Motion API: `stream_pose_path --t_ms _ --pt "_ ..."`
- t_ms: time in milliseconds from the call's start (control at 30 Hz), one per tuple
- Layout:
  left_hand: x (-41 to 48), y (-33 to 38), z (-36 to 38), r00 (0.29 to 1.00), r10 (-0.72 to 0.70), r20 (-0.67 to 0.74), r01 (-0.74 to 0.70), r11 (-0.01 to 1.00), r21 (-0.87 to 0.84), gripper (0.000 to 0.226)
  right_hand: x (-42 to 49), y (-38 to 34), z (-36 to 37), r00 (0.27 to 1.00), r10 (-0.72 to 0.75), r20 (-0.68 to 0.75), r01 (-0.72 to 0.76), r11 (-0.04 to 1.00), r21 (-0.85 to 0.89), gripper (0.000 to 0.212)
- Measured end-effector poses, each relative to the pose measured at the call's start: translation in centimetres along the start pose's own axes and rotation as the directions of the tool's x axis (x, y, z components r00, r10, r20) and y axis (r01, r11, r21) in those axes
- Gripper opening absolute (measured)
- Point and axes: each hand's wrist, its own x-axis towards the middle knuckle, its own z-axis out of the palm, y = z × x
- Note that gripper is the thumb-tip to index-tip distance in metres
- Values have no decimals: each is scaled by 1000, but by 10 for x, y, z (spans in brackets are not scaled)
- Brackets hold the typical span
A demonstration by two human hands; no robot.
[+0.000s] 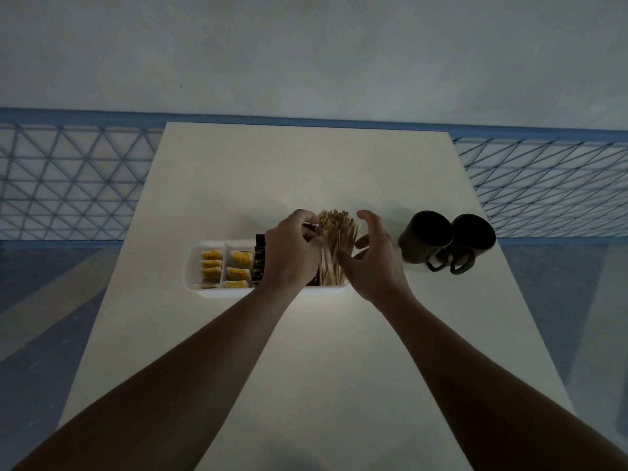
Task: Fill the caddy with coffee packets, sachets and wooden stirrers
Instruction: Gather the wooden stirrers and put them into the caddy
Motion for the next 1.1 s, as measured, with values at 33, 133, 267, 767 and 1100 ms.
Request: stream_pose_path --t_ms 33,133,267,767,1100 --pt "1 1 -1 1000 0 12 0 1000 -10 28 1 -1 -1 1000 12 22 -12 1000 -15 70" --pt "3 1 -2 999 -3 33 4 1000 -24 31 6 -1 1 989 128 79 -122 990 -70 97" --pt "6 2 -2 999 0 49 0 1000 -7 35 9 4 7 977 184 106 -171 978 -123 87" --pt "8 6 10 993 122 -1 -122 990 70 26 7 13 10 931 -355 -82 354 935 -25 42" --pt "9 9 10 1000 1 -26 1 998 61 34 13 18 7 965 -263 -24 264 964 42 43"
